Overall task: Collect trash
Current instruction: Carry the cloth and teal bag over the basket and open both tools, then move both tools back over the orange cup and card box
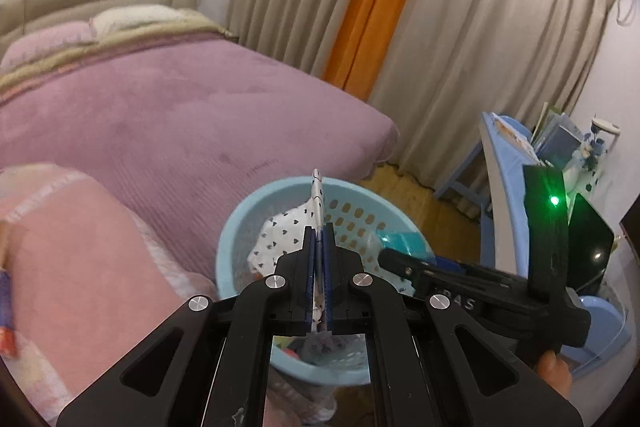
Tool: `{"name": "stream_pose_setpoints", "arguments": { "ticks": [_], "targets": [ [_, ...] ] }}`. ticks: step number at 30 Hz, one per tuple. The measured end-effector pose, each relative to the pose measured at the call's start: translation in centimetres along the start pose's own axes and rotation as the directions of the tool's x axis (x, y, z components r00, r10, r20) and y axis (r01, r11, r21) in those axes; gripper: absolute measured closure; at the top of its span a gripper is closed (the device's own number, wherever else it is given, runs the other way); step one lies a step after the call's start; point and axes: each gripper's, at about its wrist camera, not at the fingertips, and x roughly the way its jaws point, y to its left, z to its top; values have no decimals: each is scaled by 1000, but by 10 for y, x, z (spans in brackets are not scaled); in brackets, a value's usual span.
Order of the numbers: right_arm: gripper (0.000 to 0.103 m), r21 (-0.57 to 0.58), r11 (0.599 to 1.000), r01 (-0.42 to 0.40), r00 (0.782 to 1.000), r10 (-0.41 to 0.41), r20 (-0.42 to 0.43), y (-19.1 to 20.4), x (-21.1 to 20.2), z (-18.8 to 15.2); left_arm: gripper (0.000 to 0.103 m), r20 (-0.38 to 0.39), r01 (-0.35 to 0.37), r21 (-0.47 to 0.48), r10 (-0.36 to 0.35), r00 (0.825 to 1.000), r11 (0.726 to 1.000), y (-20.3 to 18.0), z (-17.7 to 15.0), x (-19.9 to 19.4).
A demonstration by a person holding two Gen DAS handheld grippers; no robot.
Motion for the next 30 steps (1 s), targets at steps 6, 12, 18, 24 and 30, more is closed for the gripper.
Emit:
{"name": "stream_pose_setpoints", "arguments": {
  "ticks": [6, 12, 18, 24, 30],
  "targets": [
    [51, 29, 1000, -5, 1000, 6, -19, -14, 8, -6, 97, -48, 4, -23, -5, 999, 1000, 2, -8, 22],
    [39, 53, 998, -38, 999, 40, -25, -22, 8, -12, 56, -38, -41, -35, 39, 998, 999, 10, -14, 15],
    [38, 40, 997, -60, 998, 60, -21, -11, 3, -14, 53, -24, -52, -44, 51, 998, 998, 16, -20, -6],
    [38, -15, 997, -78, 997, 78, -12, 15, -5, -18, 45, 3, -61, -56, 62, 998, 997, 24, -26, -30],
    [38, -79, 992, -97, 995, 97, -3, 43, -12, -25, 45, 41, -82, -90, 86, 995, 993, 44, -31, -65]
  ]
}}
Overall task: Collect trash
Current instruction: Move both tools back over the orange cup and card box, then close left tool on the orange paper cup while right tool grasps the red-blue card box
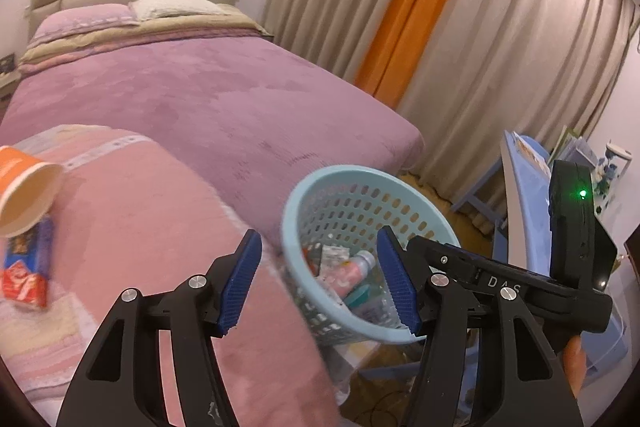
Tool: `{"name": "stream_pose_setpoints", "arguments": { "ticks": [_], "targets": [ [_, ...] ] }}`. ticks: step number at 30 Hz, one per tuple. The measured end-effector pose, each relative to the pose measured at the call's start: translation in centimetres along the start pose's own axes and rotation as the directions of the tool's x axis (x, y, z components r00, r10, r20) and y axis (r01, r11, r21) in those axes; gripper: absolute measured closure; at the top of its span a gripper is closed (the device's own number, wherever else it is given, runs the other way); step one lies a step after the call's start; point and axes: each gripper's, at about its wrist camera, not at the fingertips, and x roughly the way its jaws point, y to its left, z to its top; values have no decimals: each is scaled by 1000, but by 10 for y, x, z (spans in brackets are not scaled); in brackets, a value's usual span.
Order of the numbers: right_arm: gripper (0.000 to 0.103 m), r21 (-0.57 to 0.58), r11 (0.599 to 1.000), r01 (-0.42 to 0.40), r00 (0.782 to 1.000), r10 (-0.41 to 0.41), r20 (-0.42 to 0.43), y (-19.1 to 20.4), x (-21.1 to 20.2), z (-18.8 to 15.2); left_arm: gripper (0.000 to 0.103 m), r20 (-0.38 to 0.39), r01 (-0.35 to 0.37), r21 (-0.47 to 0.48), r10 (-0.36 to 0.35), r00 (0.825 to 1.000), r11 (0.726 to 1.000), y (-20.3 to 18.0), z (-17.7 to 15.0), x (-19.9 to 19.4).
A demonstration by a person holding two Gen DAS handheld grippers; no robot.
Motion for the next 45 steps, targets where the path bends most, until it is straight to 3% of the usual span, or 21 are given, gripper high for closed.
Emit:
{"name": "stream_pose_setpoints", "arguments": {
  "ticks": [4, 11, 17, 23, 30, 36, 40, 45],
  "targets": [
    [38, -73, 997, -20, 1000, 21, 7, 30, 1, -6, 45, 35, -20, -10, 20, 999, 1000, 17, 0, -23],
    [38, -196, 980, -45, 999, 47, 7, 85, 6, -17, 44, 95, -136, -33, 139, 986, 990, 55, 1, -61],
    [38, -300, 951, -67, 997, 72, 3, 130, 16, -29, 33, 124, -206, -130, 222, 967, 970, 108, 7, -92],
    [38, -330, 943, -52, 995, 78, 66, 162, 30, -44, 31, 136, -258, -216, 291, 947, 942, 158, 15, -112],
    [38, -345, 936, -68, 992, 100, 76, 182, 58, -61, 28, 50, -236, -337, 267, 962, 911, 219, 23, -90],
    [38, -381, 923, -50, 993, 86, 80, 194, 65, -65, 28, 3, -205, -457, 232, 973, 865, 267, 25, -66],
    [38, -400, 916, -40, 994, 78, 79, 198, 68, -68, 28, -31, -196, -511, 210, 977, 837, 281, 24, -49],
    [38, -416, 909, -39, 994, 77, 74, 201, 69, -71, 29, -23, -151, -544, 165, 986, 826, 286, 23, -37]
  ]
}}
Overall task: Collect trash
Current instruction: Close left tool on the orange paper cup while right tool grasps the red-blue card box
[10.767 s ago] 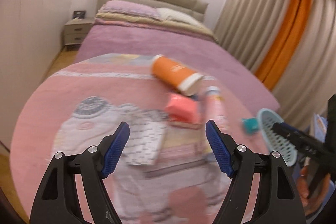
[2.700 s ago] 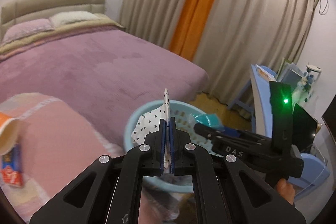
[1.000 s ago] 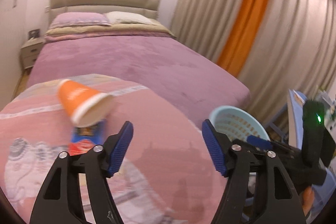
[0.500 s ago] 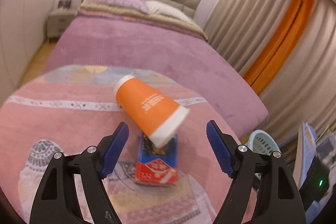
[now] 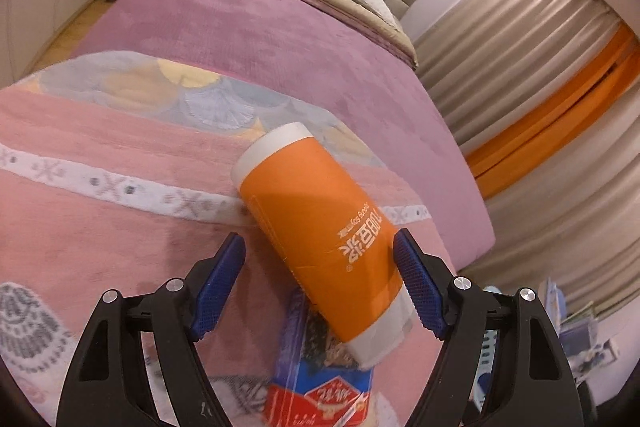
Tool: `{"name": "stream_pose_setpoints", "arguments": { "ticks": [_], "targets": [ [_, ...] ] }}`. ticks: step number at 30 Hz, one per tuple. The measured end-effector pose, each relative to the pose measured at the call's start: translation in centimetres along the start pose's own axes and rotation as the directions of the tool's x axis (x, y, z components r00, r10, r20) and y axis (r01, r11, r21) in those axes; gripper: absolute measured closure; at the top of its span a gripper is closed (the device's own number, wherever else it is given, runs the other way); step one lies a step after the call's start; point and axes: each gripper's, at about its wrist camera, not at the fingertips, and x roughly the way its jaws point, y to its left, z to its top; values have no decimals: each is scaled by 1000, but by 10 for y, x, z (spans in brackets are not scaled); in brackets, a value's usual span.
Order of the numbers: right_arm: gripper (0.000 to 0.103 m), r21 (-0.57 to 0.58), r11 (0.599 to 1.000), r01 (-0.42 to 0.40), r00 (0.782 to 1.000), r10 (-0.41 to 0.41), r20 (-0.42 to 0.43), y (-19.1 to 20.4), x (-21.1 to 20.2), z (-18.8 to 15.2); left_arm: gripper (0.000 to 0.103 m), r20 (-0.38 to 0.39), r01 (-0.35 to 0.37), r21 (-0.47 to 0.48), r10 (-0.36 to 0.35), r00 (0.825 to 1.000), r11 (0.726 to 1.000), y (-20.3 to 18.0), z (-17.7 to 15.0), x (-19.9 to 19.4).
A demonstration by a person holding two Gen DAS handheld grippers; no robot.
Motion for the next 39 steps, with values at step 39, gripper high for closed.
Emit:
{"name": "stream_pose_setpoints", "arguments": {
  "ticks": [39],
  "targets": [
    [29, 19, 984, -175, 950, 174, -260, 120, 67, 35, 64, 124, -46, 102, 33, 992, 994, 59, -38, -139]
  ]
}}
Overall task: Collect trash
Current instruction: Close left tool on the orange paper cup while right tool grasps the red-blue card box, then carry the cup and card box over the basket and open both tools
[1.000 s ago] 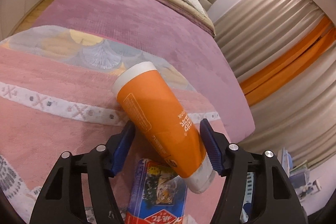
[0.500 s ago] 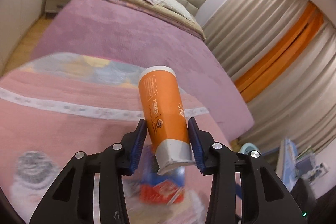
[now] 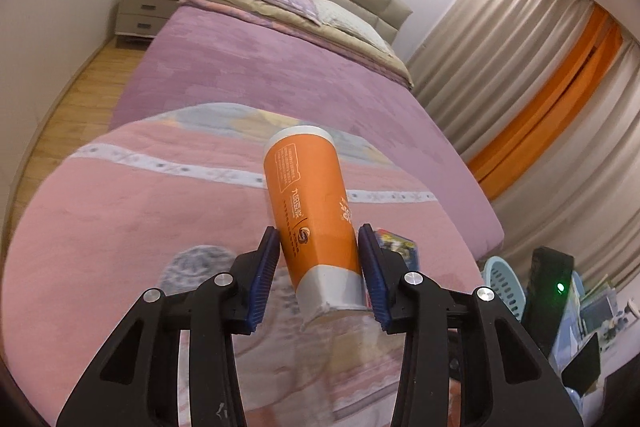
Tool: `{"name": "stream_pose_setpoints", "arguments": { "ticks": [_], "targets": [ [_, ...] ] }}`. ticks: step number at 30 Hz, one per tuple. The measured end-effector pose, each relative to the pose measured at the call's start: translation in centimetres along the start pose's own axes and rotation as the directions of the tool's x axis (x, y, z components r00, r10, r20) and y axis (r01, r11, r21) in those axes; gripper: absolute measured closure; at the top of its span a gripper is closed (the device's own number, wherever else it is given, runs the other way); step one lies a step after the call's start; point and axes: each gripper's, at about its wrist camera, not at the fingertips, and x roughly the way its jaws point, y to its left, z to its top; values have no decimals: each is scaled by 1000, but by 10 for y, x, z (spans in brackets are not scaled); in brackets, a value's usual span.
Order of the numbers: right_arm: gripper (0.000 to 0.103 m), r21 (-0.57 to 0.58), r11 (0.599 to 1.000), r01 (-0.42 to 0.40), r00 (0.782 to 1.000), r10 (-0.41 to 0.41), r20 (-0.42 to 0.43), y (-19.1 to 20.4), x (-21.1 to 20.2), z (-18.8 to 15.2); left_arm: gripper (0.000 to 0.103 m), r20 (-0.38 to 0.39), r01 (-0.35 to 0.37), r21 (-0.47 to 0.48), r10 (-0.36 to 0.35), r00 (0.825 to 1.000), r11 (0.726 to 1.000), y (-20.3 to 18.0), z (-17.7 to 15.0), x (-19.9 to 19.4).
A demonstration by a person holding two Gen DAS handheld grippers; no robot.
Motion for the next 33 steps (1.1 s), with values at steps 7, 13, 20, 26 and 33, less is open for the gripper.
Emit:
{"name": "stream_pose_setpoints", "arguments": {
  "ticks": [7, 13, 20, 26, 33],
  "targets": [
    [29, -19, 997, 74, 997, -74, 17, 13, 10, -1, 64, 7, -6, -14, 7, 1000, 1000, 13, 0, -8],
    [40, -76, 990, 121, 992, -118, 33, 13, 4, -4, 64, -7, 11, 8, -11, 1000, 1000, 7, -3, -5],
    [41, -63, 989, 133, 981, -123, 148, -14, -50, -7, 63, -22, 61, 82, -59, 998, 995, -25, -15, -3],
    [41, 22, 987, 160, 951, -160, 265, -63, -116, -4, 62, -23, 134, 161, -132, 991, 978, -75, -19, -6],
    [41, 160, 966, 203, 908, -247, 338, -143, -183, -16, 62, -56, 210, 284, -202, 978, 936, -158, -27, 4]
  ]
}}
